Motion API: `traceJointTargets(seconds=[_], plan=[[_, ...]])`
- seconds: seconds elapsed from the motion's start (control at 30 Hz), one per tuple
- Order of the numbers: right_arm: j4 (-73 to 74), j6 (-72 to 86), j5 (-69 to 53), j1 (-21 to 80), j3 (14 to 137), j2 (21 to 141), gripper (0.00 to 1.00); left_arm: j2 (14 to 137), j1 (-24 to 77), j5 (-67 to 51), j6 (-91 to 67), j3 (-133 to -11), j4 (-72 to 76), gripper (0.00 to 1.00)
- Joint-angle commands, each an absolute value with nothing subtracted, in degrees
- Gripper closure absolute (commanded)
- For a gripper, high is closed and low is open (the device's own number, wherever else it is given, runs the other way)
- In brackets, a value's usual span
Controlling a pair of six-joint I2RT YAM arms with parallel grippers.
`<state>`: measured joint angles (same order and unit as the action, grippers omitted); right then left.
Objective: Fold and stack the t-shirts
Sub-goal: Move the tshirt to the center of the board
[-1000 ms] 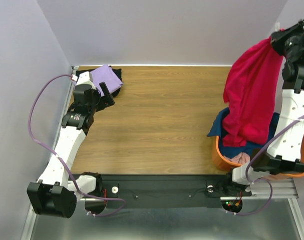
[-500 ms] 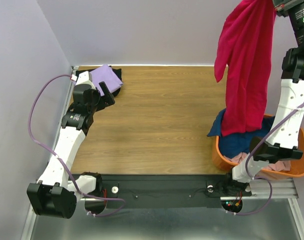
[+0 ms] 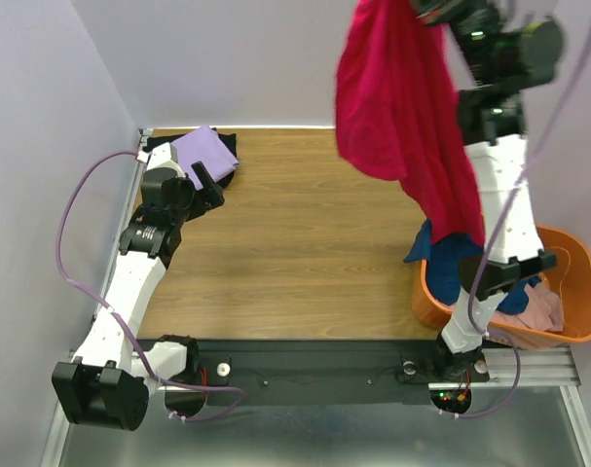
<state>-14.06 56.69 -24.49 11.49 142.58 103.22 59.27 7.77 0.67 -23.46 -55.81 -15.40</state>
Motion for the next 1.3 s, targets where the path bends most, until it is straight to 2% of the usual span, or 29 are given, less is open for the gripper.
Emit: traceJointTargets(seconds=[0.0,0.23,0.37,0.63,0.77,1.03,1.27], plan=[[-10.2,43.2,-20.9,23.3,141.3,105.5,1.0,56.9,7.6,0.4,-24.0,-55.4,-13.3,0.01],[2.4,31.8,-16.2,32.1,127.2,103.9,0.98,55.5,7.6,1.8,-23.7,-55.4,-14.9,0.01],[11.1,29.1,-13.5,32.3,117.6,99.9,0.0,54.9,7.6,3.2,-23.6,-55.0,-15.7,0.01],[26.1,22.3,3.2,32.3,102.6,90.4,0.0,55.4,7.6,2.9,-22.8,-54.3,-15.4,0.01],[32.7,24.2,5.5,32.5,93.9,89.8,0.0,56.6,7.6,2.7,-21.9,-53.7,-14.7,0.01],[37.2,24.9,6.5,35.9,84.6,96.3,0.0,58.8,7.6,2.2,-20.9,-54.0,-15.5,0.01],[34.1,27.2,14.5,37.4,81.0,102.5,0.0,58.7,7.6,2.8,-20.7,-54.8,-17.0,0.01]])
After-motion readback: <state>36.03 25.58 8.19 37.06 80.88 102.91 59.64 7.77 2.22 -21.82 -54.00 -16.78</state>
